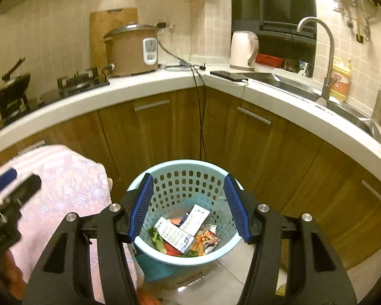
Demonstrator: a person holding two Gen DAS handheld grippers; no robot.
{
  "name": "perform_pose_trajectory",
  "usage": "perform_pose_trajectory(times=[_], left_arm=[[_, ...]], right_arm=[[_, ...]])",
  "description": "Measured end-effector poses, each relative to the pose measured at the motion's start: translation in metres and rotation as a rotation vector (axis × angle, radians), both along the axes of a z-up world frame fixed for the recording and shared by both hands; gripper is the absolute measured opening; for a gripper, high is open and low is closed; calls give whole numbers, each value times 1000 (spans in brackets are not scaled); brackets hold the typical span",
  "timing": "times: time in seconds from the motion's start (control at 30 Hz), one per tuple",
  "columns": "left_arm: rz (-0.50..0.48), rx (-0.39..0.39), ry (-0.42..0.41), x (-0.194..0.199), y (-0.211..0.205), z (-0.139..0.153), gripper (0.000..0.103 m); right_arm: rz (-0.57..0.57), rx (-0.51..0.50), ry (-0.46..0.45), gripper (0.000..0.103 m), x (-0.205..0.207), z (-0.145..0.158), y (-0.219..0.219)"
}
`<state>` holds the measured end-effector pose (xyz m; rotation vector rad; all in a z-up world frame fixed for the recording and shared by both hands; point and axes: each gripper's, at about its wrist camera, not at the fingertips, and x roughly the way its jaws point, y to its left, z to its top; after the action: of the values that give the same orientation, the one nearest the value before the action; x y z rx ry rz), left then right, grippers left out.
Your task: Collect trash
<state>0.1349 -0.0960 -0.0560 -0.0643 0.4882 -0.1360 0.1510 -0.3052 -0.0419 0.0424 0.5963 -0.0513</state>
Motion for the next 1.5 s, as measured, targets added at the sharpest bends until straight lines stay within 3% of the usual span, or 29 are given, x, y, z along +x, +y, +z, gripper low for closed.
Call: perform_pose_trajectory(times=[0.43,0.63,1.1,1.5], left_arm=[[43,29,-83,-15,7,-7,90],[53,29,-83,-21,7,-9,95],[64,22,-68,-23,10,-11,95],[74,7,-56,-22,14,-12,95]], right_arm=[[-33,-14,-87,58,-31,22,5],[-60,0,-85,59,-41,10,1],[-61,12,-44,59,-36,-19,0],[-43,16,-34,59,-35,-27,2]])
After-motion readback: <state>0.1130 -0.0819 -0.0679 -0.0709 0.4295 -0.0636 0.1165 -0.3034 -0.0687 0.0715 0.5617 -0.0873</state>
